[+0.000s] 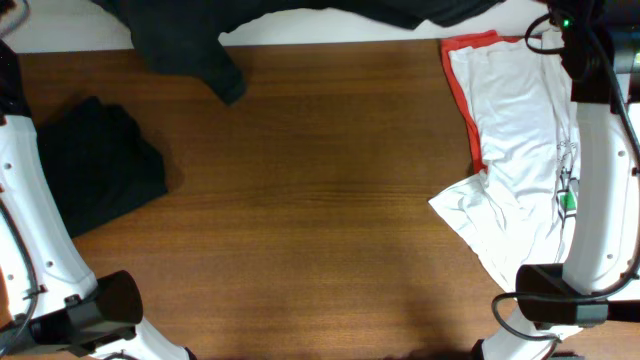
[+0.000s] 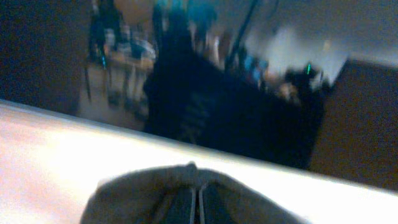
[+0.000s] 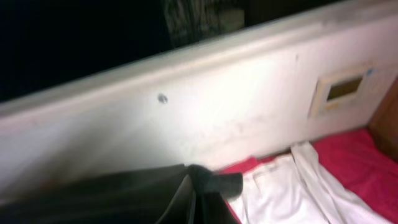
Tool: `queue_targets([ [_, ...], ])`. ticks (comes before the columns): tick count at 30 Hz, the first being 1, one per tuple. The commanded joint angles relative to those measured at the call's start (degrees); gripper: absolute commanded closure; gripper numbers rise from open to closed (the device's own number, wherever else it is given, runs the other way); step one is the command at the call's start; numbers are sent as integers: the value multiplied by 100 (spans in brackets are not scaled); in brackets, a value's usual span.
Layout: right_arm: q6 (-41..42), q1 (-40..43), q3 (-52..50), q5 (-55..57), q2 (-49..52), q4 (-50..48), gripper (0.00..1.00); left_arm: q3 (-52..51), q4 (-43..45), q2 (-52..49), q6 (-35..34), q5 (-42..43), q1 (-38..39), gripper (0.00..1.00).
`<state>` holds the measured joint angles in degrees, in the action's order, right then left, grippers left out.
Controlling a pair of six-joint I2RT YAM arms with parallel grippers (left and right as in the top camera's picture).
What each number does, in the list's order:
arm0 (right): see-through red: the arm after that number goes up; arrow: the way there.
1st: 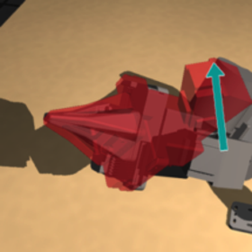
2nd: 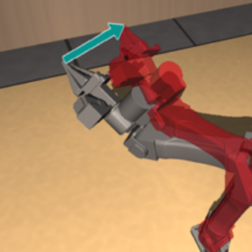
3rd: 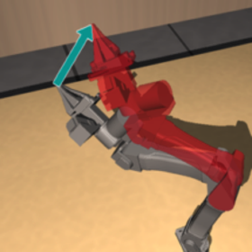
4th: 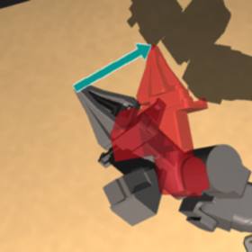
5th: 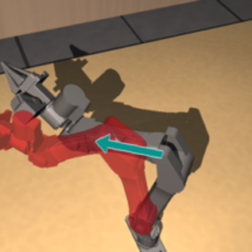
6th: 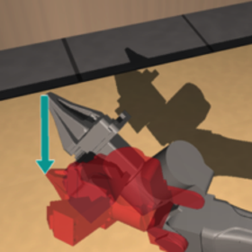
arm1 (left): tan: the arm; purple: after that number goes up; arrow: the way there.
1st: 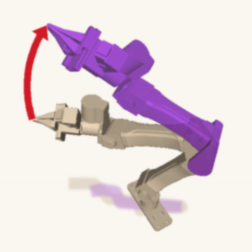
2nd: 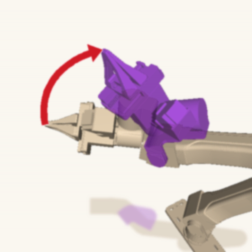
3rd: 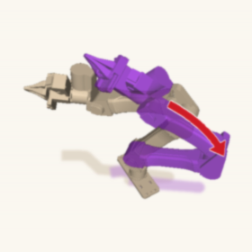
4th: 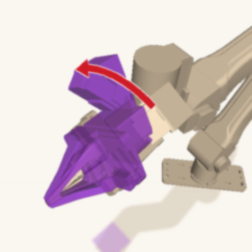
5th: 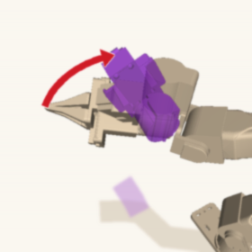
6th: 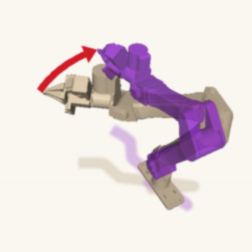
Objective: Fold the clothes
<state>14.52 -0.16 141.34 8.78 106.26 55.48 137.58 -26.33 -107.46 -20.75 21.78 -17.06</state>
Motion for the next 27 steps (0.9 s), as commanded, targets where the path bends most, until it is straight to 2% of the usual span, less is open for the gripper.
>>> queue_targets([
  [1, -35, 98, -247, 245, -61, 1102, 96, 13, -2673, -109, 802, 544, 57, 100],
  [3, -55, 98, -621, 236, -33, 2009, 96, -114, -4358, -337, 1497, 542, 262, 100],
  [5, -55, 92, -1139, 192, -28, 2557, 96, -302, -5423, -643, 1937, 542, 435, 100],
  [8, -55, 94, -2074, -251, -26, 3191, 96, -774, -6402, -1115, 2192, 382, 570, 100],
  [11, -55, 94, -3032, -509, -26, 3528, 96, -1569, -7042, -1167, 2214, -229, 570, 100],
  [14, 227, 94, -3762, -560, -31, 3810, 96, -2667, -7042, -887, 2256, -557, 566, 100],
  [17, 249, 94, -4004, -557, -96, 4022, 96, -3469, -7023, -487, 2249, -800, 472, 100],
  [22, 249, 94, -4096, -557, -625, 4186, 96, -3724, -6765, 833, 1672, -1113, -291, 100],
  [27, 258, 94, -5423, -564, -1727, 4048, 96, -4352, -6686, 2114, 1526, -1117, -514, 100],
])
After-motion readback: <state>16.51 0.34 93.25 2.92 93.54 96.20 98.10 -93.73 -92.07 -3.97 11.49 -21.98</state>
